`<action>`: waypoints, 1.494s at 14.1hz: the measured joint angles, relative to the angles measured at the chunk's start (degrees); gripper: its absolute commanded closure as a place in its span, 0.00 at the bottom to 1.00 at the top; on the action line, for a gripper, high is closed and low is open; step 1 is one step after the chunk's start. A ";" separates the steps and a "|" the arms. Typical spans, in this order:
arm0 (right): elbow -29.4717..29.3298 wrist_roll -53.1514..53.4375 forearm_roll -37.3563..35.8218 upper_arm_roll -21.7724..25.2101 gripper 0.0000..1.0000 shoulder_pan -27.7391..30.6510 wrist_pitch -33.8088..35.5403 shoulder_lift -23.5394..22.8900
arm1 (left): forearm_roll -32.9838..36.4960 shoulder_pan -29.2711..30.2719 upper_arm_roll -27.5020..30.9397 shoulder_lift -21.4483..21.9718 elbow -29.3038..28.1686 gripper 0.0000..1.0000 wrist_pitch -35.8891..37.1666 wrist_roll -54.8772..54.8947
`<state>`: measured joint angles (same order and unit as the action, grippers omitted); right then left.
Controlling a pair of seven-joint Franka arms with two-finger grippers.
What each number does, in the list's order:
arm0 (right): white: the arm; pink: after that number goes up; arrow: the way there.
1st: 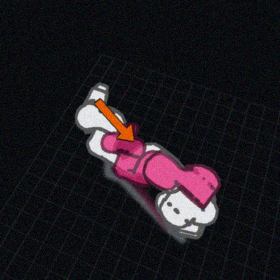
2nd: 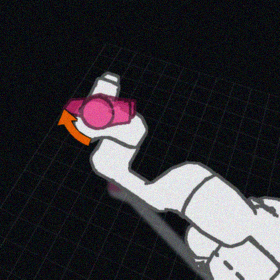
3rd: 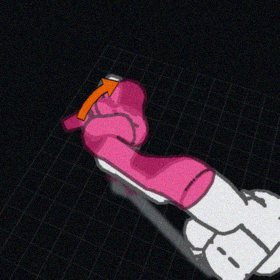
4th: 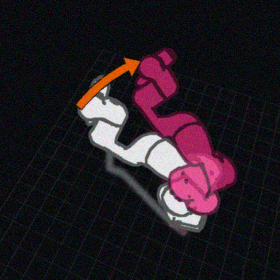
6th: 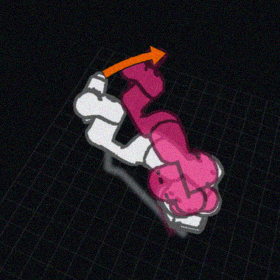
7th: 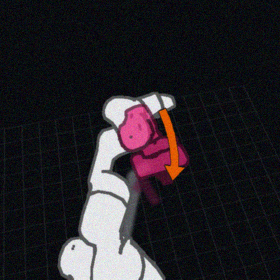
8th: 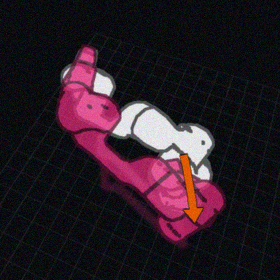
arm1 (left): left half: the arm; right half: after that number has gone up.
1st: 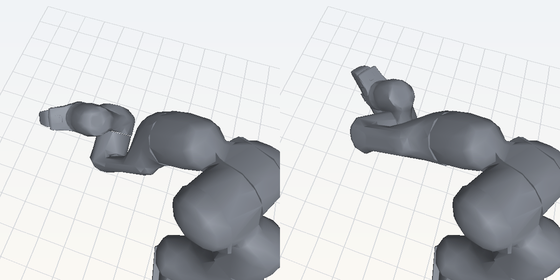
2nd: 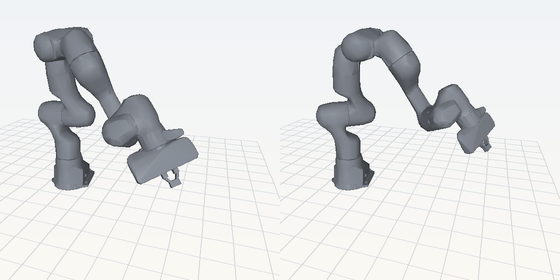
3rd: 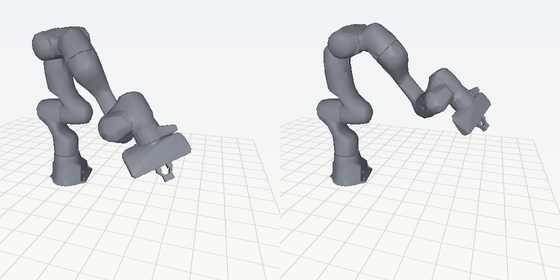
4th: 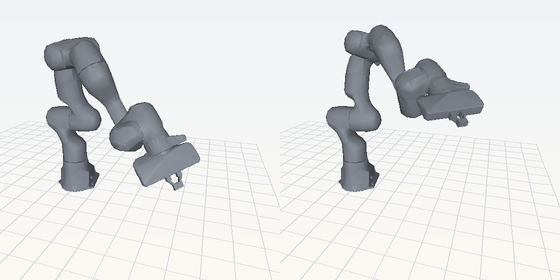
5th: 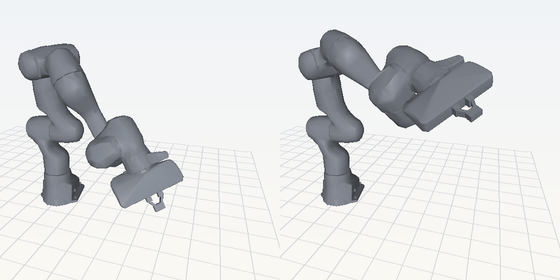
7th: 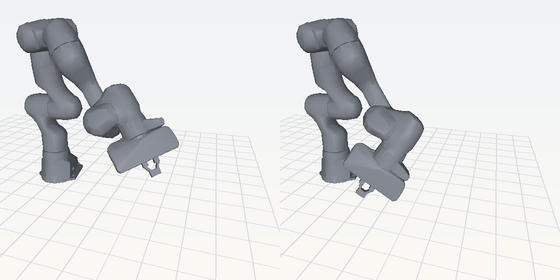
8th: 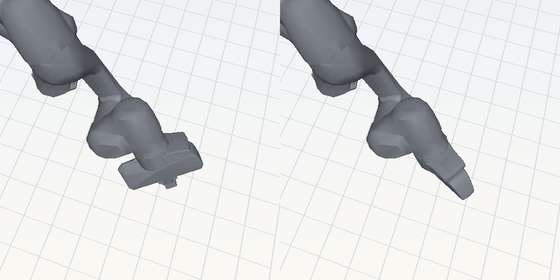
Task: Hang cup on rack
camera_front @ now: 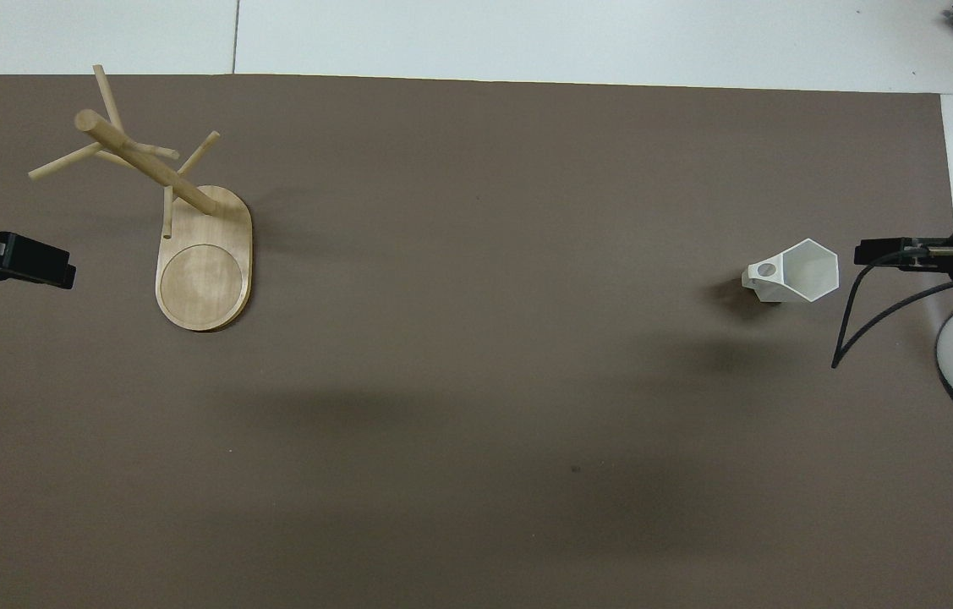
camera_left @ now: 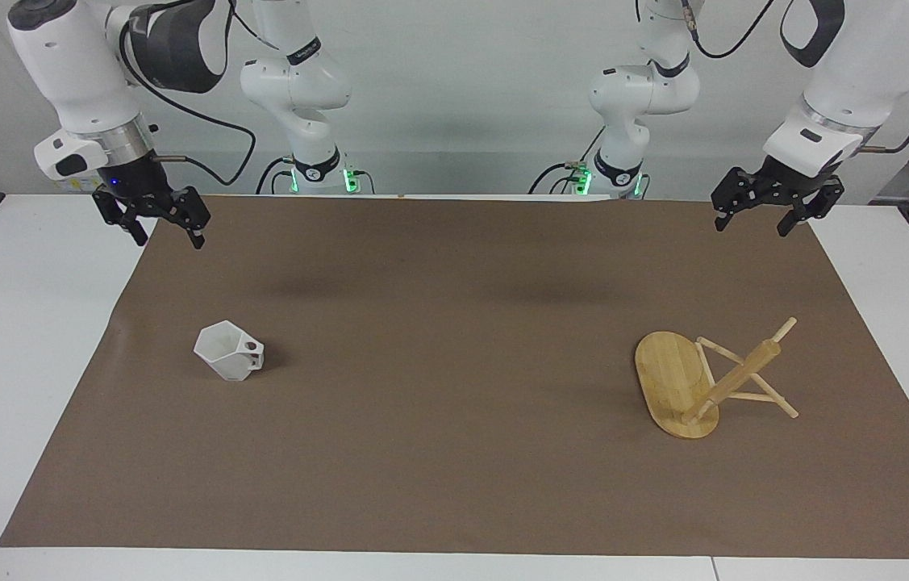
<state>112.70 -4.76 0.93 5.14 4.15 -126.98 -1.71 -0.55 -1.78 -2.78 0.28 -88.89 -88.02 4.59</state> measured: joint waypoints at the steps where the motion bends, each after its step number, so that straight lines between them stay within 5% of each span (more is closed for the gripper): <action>1: 0.01 0.00 0.00 0.00 0.00 0.01 -2.66 -2.29 | 0.00 0.01 0.05 0.06 0.00 0.00 0.12 0.00; 7: -0.05 0.00 0.00 0.14 0.00 0.12 -9.94 -11.24 | 0.00 0.01 0.15 0.65 0.16 0.00 0.14 -0.04; 16: 1.42 -3.14 -0.01 -0.06 0.00 -0.06 -10.26 -13.07 | -0.08 0.03 0.32 0.66 0.40 0.00 1.60 -0.12; 21: 1.42 -3.54 -0.01 -0.19 0.44 -0.11 -10.26 -13.06 | -0.08 0.04 0.39 0.69 0.50 0.00 1.92 -0.12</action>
<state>114.12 -8.30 0.92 4.96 4.04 -137.25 -14.78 -0.63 -1.74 -2.39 0.97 -88.39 -86.10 4.47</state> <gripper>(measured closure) 0.097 0.000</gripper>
